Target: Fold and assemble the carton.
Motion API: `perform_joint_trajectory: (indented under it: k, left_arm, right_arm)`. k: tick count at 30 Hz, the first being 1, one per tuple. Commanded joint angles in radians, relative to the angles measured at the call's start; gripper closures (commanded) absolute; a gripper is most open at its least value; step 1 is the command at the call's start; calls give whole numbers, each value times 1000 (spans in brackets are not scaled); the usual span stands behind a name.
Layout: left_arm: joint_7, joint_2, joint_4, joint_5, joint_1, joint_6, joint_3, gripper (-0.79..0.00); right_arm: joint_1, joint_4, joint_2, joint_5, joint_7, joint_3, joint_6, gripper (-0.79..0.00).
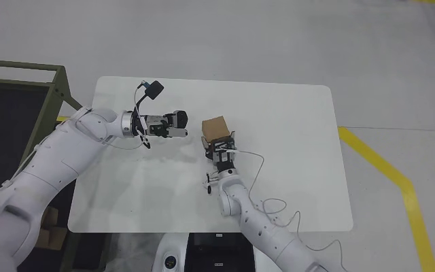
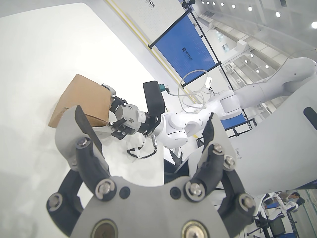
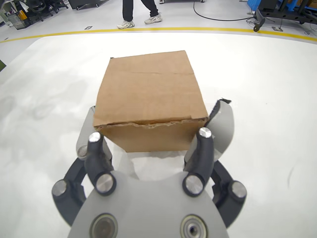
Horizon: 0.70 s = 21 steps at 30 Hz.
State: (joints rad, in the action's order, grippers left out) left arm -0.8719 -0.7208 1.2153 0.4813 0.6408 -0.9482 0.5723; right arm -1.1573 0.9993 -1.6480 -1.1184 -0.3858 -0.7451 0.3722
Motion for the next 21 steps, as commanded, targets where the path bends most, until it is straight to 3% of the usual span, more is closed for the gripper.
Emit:
perform_joint_trajectory:
  k: [1,13,19,21]
  left_arm:
    - [0,0,0,-1,1,0,2,-785]
    - [-2,1,-1,-1,7,2,12,-785]
    - [15,6,-8,11,13,-15,23,-785]
    - [26,10,-7,15,18,-26,27,-785]
  right_arm:
    - [1,-1,-2,-3,-2,-5,-2,-376]
    - [-25,26,0,-46,-26,-38,-33,-369]
    - [-104,127,23,-131,-69,-73,-22,-382]
    - [-139,177,35,-180,-70,-85,-18,-354]
